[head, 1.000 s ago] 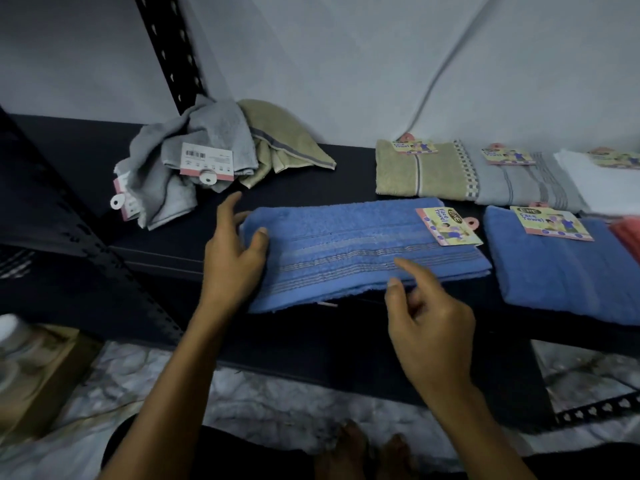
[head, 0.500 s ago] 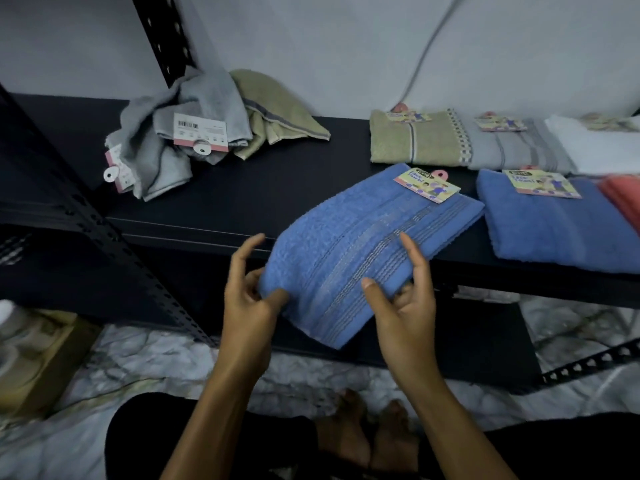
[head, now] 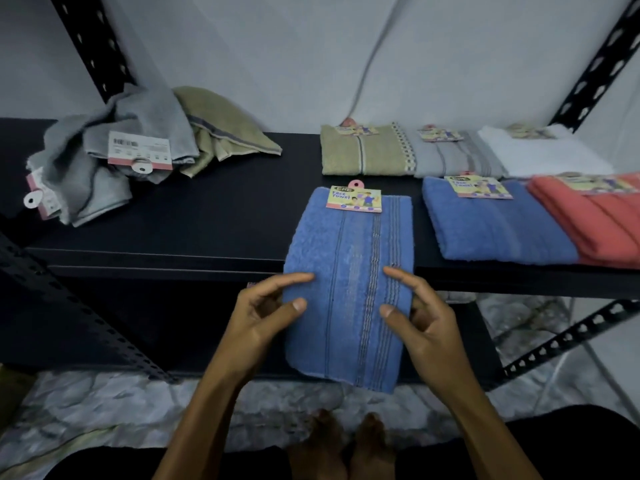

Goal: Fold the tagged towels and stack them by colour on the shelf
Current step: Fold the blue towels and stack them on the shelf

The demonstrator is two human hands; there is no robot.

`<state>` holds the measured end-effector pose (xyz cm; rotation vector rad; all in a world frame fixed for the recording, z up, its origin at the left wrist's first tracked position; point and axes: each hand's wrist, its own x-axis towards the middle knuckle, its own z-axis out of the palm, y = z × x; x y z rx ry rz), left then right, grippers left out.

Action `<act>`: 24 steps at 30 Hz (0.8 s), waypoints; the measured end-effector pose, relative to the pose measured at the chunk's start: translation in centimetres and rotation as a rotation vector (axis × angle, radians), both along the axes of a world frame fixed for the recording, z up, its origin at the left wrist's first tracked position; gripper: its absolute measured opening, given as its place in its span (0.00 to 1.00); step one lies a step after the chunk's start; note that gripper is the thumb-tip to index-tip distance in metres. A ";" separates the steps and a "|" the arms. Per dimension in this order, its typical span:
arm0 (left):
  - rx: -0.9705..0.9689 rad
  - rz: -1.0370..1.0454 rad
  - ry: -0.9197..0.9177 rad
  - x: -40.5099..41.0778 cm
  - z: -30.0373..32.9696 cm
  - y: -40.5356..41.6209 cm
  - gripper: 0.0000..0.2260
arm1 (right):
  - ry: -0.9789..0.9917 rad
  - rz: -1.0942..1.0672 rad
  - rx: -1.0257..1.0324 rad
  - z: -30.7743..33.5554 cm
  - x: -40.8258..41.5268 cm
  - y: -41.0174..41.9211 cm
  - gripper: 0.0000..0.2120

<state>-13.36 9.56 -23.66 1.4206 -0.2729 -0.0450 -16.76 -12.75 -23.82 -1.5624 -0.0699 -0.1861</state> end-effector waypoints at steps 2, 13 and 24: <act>-0.022 0.035 -0.021 0.7 0.6 -1.0 0.10 | -0.023 -0.019 -0.017 0.1 0.0 -0.4 0.19; 0.173 0.086 -0.028 1.0 1.2 -2.2 0.11 | -0.045 -0.101 -0.041 0.4 0.2 -1.7 0.13; 0.096 0.289 -0.095 0.2 5.4 -1.8 0.08 | -0.107 -0.121 0.069 4.2 0.7 -1.8 0.16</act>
